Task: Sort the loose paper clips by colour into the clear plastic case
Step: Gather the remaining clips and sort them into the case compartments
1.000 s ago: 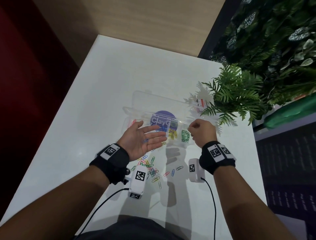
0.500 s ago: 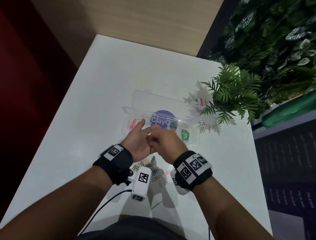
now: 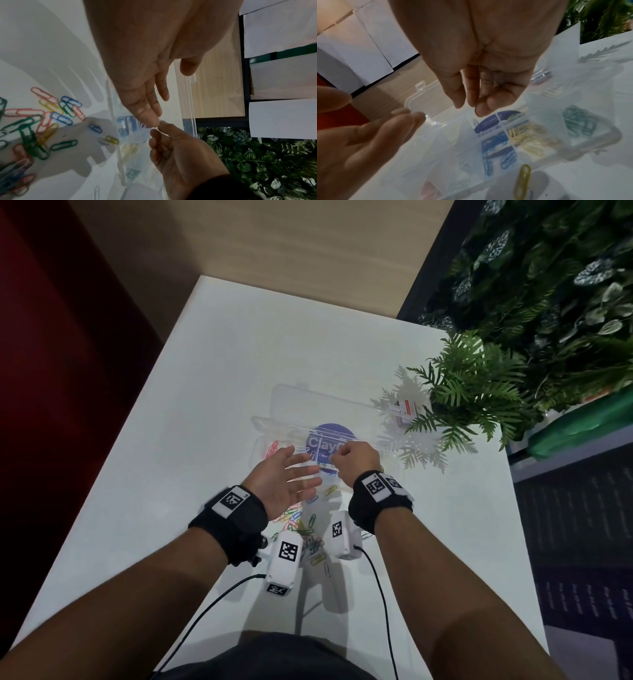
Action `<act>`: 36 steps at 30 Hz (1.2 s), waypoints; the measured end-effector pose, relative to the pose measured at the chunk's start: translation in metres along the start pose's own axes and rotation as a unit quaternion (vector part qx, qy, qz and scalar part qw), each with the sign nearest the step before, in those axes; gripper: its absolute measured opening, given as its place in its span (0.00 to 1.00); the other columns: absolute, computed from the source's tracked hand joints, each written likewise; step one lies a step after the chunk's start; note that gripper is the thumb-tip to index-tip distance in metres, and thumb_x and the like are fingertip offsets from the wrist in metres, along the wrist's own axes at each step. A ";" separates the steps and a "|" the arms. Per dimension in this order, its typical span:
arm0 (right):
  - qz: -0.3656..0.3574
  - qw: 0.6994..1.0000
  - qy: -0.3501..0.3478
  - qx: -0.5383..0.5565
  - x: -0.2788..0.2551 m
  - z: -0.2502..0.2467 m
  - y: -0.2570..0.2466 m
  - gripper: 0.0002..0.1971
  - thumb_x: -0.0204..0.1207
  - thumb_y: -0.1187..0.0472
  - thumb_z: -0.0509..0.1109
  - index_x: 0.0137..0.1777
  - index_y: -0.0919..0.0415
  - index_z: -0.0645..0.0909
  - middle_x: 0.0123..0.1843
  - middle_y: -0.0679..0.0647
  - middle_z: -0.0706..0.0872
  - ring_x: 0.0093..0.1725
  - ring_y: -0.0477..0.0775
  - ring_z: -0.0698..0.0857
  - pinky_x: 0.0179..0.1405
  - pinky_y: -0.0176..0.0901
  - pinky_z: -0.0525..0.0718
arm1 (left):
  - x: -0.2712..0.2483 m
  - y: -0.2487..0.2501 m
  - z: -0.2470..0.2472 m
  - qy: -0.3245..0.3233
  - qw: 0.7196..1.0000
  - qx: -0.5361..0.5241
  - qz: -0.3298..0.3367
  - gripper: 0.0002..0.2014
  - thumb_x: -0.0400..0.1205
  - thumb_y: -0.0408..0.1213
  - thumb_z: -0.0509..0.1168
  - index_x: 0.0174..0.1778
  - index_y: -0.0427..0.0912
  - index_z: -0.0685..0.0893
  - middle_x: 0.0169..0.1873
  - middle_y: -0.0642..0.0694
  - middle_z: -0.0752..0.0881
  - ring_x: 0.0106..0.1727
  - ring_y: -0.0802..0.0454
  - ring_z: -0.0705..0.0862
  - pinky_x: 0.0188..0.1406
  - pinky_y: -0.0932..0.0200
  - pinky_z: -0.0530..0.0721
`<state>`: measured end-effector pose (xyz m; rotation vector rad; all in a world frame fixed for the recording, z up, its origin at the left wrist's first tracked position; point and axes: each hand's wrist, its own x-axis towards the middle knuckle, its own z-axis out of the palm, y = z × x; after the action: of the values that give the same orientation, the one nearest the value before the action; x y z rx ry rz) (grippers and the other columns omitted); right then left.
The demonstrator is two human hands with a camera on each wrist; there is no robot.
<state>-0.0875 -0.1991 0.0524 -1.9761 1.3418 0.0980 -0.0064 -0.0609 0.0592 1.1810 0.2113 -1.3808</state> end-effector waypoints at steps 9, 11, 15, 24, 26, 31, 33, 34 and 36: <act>0.029 0.999 -0.012 0.004 -0.028 -0.017 0.089 0.05 0.75 0.59 0.67 0.43 0.52 0.84 0.49 0.55 0.90 0.52 0.59 0.87 0.57 0.52 0.85 | 0.016 -0.004 -0.055 0.141 0.945 0.282 0.082 0.18 0.83 0.25 0.57 0.69 0.33 0.77 0.42 0.40 0.81 0.37 0.48 0.79 0.39 0.57 0.80; 0.070 0.996 -0.025 -0.059 -0.035 -0.013 0.112 0.11 0.77 0.57 0.66 0.56 0.55 0.85 0.59 0.56 0.87 0.62 0.59 0.83 0.62 0.44 0.79 | 0.025 -0.009 -0.070 0.158 0.888 0.424 0.079 0.21 0.82 0.25 0.58 0.72 0.37 0.75 0.53 0.37 0.83 0.47 0.41 0.83 0.45 0.54 0.81; 0.102 0.983 -0.054 -0.141 -0.047 0.012 0.126 0.18 0.82 0.58 0.61 0.68 0.63 0.77 0.69 0.63 0.79 0.68 0.62 0.77 0.66 0.46 0.74 | 0.039 -0.030 -0.077 0.132 0.774 0.617 0.045 0.26 0.79 0.30 0.61 0.75 0.44 0.74 0.67 0.33 0.78 0.60 0.32 0.82 0.57 0.48 0.84; -0.030 0.988 -0.093 -0.122 -0.062 0.070 0.083 0.19 0.80 0.65 0.60 0.71 0.61 0.75 0.73 0.60 0.72 0.72 0.61 0.73 0.71 0.46 0.72 | 0.041 -0.076 -0.042 0.015 0.701 0.709 0.077 0.25 0.80 0.30 0.61 0.76 0.40 0.73 0.70 0.37 0.77 0.69 0.40 0.77 0.67 0.53 0.75; -0.053 0.989 -0.063 -0.124 -0.051 0.067 0.081 0.23 0.79 0.67 0.60 0.74 0.59 0.72 0.75 0.58 0.69 0.74 0.60 0.70 0.73 0.51 0.72 | 0.040 -0.070 -0.050 0.045 0.708 0.700 0.085 0.27 0.80 0.28 0.60 0.78 0.41 0.70 0.71 0.37 0.74 0.71 0.40 0.74 0.69 0.53 0.72; -0.107 0.964 -0.066 -0.235 -0.035 0.072 0.069 0.33 0.74 0.69 0.64 0.79 0.59 0.60 0.78 0.57 0.63 0.73 0.64 0.64 0.68 0.56 0.75 | 0.035 -0.061 -0.061 0.082 0.646 0.756 0.066 0.32 0.79 0.27 0.55 0.81 0.47 0.62 0.72 0.38 0.66 0.72 0.39 0.69 0.70 0.51 0.73; -0.132 0.953 -0.061 -0.266 -0.040 0.077 0.070 0.30 0.72 0.69 0.65 0.75 0.61 0.65 0.76 0.58 0.64 0.70 0.64 0.66 0.66 0.55 0.76 | 0.035 -0.066 -0.059 0.058 0.634 0.768 0.065 0.33 0.78 0.26 0.56 0.82 0.48 0.62 0.71 0.39 0.67 0.71 0.39 0.69 0.69 0.51 0.73; -0.146 0.949 -0.068 -0.272 -0.045 0.079 0.073 0.29 0.71 0.70 0.66 0.73 0.61 0.67 0.75 0.58 0.66 0.69 0.64 0.67 0.65 0.55 0.76 | 0.036 -0.069 -0.059 0.044 0.635 0.768 0.065 0.33 0.78 0.26 0.56 0.81 0.48 0.63 0.71 0.39 0.67 0.71 0.39 0.70 0.69 0.51 0.73; -0.175 0.945 -0.099 -0.258 -0.057 0.082 0.079 0.28 0.71 0.72 0.64 0.72 0.61 0.70 0.73 0.58 0.68 0.68 0.63 0.67 0.65 0.54 0.76 | 0.037 -0.074 -0.061 0.023 0.643 0.762 0.070 0.32 0.77 0.26 0.58 0.80 0.48 0.66 0.70 0.39 0.69 0.71 0.39 0.70 0.69 0.51 0.73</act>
<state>-0.1519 -0.1200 -0.0238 -2.5332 0.8702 0.5088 -0.0270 -0.0219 -0.0333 2.4906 -1.2816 -1.2247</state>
